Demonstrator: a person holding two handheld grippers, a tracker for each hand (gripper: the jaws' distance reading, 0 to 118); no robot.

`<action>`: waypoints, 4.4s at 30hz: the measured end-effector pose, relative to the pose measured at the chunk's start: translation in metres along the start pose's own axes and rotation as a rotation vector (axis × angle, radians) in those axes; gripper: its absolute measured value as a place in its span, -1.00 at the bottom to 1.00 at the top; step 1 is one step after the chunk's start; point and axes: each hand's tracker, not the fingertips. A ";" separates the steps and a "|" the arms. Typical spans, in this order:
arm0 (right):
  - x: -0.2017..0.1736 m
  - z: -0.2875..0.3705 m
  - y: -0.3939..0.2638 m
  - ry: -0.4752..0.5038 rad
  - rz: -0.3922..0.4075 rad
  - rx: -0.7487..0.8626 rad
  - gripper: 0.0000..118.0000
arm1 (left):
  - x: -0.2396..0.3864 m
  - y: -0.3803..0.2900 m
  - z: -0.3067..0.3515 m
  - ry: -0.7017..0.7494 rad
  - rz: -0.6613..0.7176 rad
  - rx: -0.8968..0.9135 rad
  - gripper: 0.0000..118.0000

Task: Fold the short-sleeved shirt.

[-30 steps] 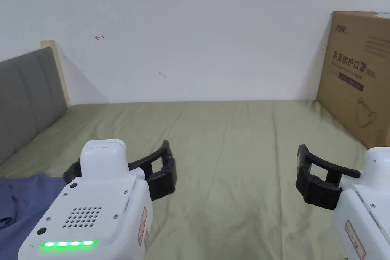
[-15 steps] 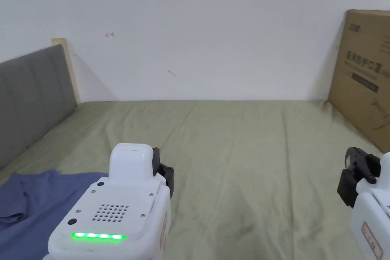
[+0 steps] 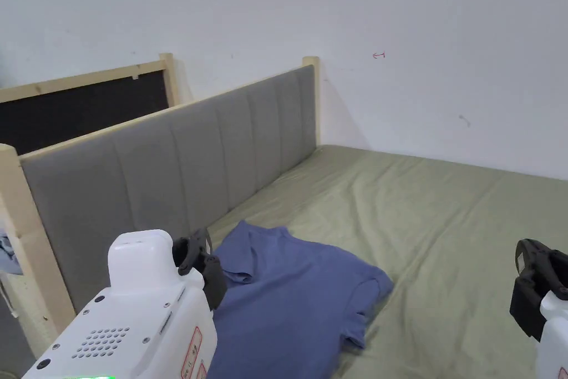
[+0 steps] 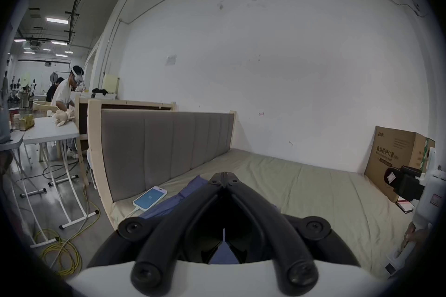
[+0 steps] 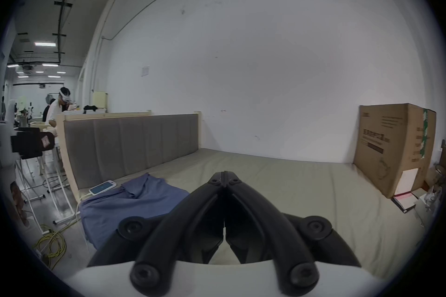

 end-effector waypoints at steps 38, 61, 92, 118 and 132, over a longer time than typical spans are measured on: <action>0.067 -0.017 -0.073 0.000 -0.008 -0.310 -1.00 | -0.009 -0.161 -0.340 -0.017 -0.279 -0.868 -1.00; 0.165 0.119 0.002 -0.314 -0.113 -0.017 -1.00 | 0.308 0.133 -0.107 -0.915 -0.157 -0.268 -1.00; 0.251 0.142 -0.041 -0.530 -0.241 -0.068 -1.00 | 0.361 -0.037 -0.114 -0.870 -0.049 -0.353 -0.08; 0.240 0.114 -0.050 -0.474 -0.202 -0.136 -1.00 | 0.329 -0.035 -0.162 -0.698 -0.129 -0.412 -1.00; 0.288 0.081 -0.091 -0.421 -0.254 -0.360 -1.00 | 0.425 -0.243 -0.343 -0.550 -0.418 -1.254 0.95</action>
